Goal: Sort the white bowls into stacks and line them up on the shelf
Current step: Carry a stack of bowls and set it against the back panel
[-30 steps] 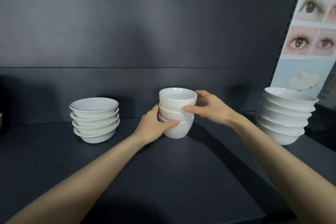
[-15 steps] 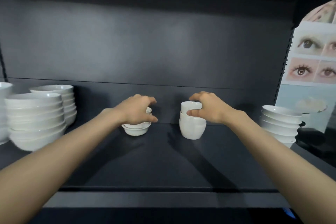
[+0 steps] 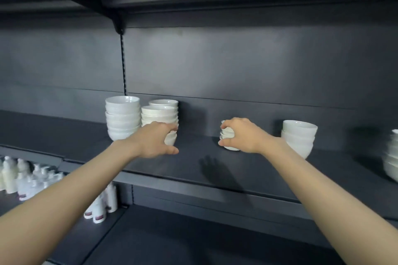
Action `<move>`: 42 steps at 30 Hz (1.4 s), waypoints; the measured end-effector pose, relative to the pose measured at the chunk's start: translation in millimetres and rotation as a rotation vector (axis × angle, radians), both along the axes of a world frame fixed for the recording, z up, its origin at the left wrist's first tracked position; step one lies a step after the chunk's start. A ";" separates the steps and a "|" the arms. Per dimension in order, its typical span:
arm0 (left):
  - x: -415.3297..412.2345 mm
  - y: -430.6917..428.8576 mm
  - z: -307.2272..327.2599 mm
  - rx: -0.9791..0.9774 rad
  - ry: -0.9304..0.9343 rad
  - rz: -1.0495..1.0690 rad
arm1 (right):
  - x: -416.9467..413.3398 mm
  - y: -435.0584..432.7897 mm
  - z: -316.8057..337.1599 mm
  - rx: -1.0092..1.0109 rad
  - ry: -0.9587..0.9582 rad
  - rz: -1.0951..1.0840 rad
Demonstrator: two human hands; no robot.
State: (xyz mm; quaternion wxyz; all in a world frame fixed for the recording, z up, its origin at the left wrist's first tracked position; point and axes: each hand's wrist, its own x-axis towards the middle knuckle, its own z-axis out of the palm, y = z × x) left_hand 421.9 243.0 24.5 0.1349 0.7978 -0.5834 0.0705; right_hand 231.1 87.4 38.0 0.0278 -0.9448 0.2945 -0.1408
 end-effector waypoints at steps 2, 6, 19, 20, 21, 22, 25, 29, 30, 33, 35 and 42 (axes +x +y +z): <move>22.8 19.0 1.7 0.004 -0.014 0.012 | 24.6 17.8 2.6 0.001 -0.006 0.016; 76.2 51.0 3.9 -0.013 0.001 -0.013 | 78.5 48.9 3.5 0.030 -0.051 0.015; 217.7 72.1 -6.6 0.013 0.070 -0.027 | 215.7 89.8 9.1 0.084 -0.128 -0.018; 226.3 71.5 -6.1 0.007 0.077 -0.021 | 224.0 90.6 11.8 0.082 -0.139 -0.009; 234.6 70.6 -6.3 0.000 0.084 -0.017 | 232.3 90.6 13.0 0.080 -0.149 0.006; 241.7 69.8 -6.5 -0.005 0.091 -0.017 | 240.0 90.9 13.1 0.079 -0.156 0.021; 262.3 68.0 -10.0 -0.024 0.144 -0.017 | 262.5 91.0 9.9 0.083 -0.164 0.061; 288.3 68.5 -22.5 -0.033 0.204 -0.012 | 294.0 91.2 -0.7 0.107 -0.162 0.092; 295.9 67.2 -26.9 -0.042 0.221 -0.015 | 301.5 91.2 -2.8 0.117 -0.164 0.094; 317.8 61.0 -36.4 -0.031 0.256 -0.025 | 322.0 90.9 -6.2 0.149 -0.165 0.078; 335.3 53.6 -40.4 -0.034 0.283 -0.039 | 335.7 89.7 -9.3 0.164 -0.180 0.050; 392.7 17.6 -67.6 -0.012 0.524 -0.198 | 379.4 86.2 -35.2 0.252 -0.316 -0.118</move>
